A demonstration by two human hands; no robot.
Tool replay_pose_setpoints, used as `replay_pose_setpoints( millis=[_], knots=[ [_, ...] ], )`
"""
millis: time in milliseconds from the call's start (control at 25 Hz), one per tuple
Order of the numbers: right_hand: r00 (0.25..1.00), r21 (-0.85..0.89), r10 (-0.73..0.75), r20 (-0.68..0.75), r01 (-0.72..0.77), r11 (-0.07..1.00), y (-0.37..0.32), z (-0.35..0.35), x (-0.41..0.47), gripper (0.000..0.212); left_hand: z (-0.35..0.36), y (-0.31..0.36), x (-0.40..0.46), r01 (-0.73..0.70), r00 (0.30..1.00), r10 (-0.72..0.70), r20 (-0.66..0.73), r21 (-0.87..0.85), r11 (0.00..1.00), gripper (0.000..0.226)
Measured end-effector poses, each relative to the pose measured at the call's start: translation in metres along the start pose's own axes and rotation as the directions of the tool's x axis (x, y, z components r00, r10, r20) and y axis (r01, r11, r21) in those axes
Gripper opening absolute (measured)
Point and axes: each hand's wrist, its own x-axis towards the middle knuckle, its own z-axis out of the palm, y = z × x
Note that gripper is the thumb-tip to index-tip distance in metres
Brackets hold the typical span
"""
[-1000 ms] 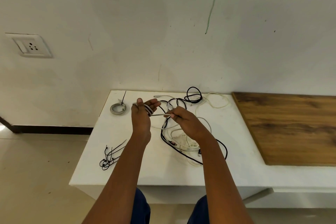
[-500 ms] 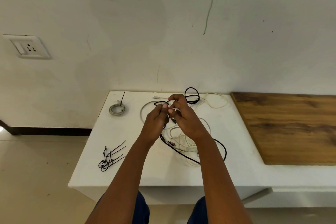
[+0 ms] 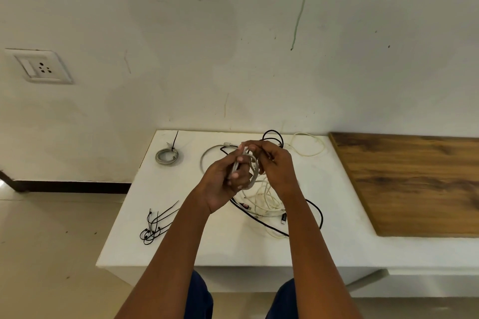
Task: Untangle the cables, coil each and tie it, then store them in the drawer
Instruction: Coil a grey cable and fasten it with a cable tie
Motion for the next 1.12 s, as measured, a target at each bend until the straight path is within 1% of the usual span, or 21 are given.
replay_pose_setpoints(
  millis=[120,240,280,360,440,520,600,720,800,880,960,1040,1120],
  knots=[
    [0.999,-0.002,0.037,0.029,-0.037,0.999,0.007,0.005,0.001,0.026,0.004,0.003,-0.001,-0.024,0.993,0.057,0.103,-0.301,0.953,0.035],
    [0.996,-0.03,0.081,0.029,-0.08,0.996,0.019,0.009,0.0,0.027,0.002,0.013,-0.004,-0.115,0.975,0.188,0.116,-0.458,0.881,0.035],
    [0.994,-0.036,0.105,0.034,-0.104,0.994,0.024,0.01,-0.001,0.026,-0.001,0.017,-0.007,-0.145,0.962,0.242,0.125,-0.518,0.843,0.034],
    [0.988,-0.071,0.144,0.059,-0.139,0.988,0.032,0.009,-0.002,0.026,-0.009,0.023,-0.011,-0.163,0.926,0.348,0.15,-0.671,0.724,0.033],
    [0.981,-0.157,0.171,0.092,-0.156,0.975,0.041,0.006,-0.003,0.028,-0.017,0.029,-0.016,-0.183,0.897,0.425,0.126,-0.768,0.614,0.034],
    [0.98,-0.243,0.185,0.076,-0.162,0.957,0.046,0.001,-0.003,0.025,-0.023,0.032,-0.02,-0.243,0.891,0.452,0.044,-0.793,0.558,0.034],
    [0.991,-0.266,0.13,-0.022,-0.131,0.955,0.045,-0.005,-0.001,0.021,-0.025,0.032,-0.022,-0.301,0.891,0.453,-0.037,-0.794,0.527,0.029],
    [0.972,-0.247,-0.023,-0.235,-0.037,0.968,0.029,-0.012,0.005,0.018,-0.025,0.029,-0.022,-0.354,0.898,0.423,-0.118,-0.765,0.538,0.03],
    [0.951,-0.247,-0.095,-0.294,0.021,0.969,0.017,-0.016,0.007,0.018,-0.023,0.027,-0.021,-0.363,0.905,0.402,-0.139,-0.744,0.56,0.033],
    [0.955,-0.254,-0.113,-0.275,0.041,0.966,0.008,-0.021,0.005,0.016,-0.023,0.026,-0.019,-0.354,0.902,0.416,-0.119,-0.755,0.552,0.029],
    [0.972,-0.256,-0.052,-0.227,-0.008,0.967,0.003,-0.027,0.0,0.012,-0.024,0.026,-0.018,-0.343,0.892,0.443,-0.09,-0.773,0.534,0.028],
    [0.985,-0.31,-0.029,-0.173,-0.027,0.95,0.001,-0.034,-0.004,0.006,-0.028,0.028,-0.018,-0.371,0.883,0.454,-0.119,-0.768,0.521,0.034],
    [0.992,-0.392,-0.031,-0.123,-0.02,0.92,-0.003,-0.042,-0.008,0.005,-0.029,0.028,-0.018,-0.42,0.874,0.451,-0.182,-0.749,0.513,0.031]
  ],
)
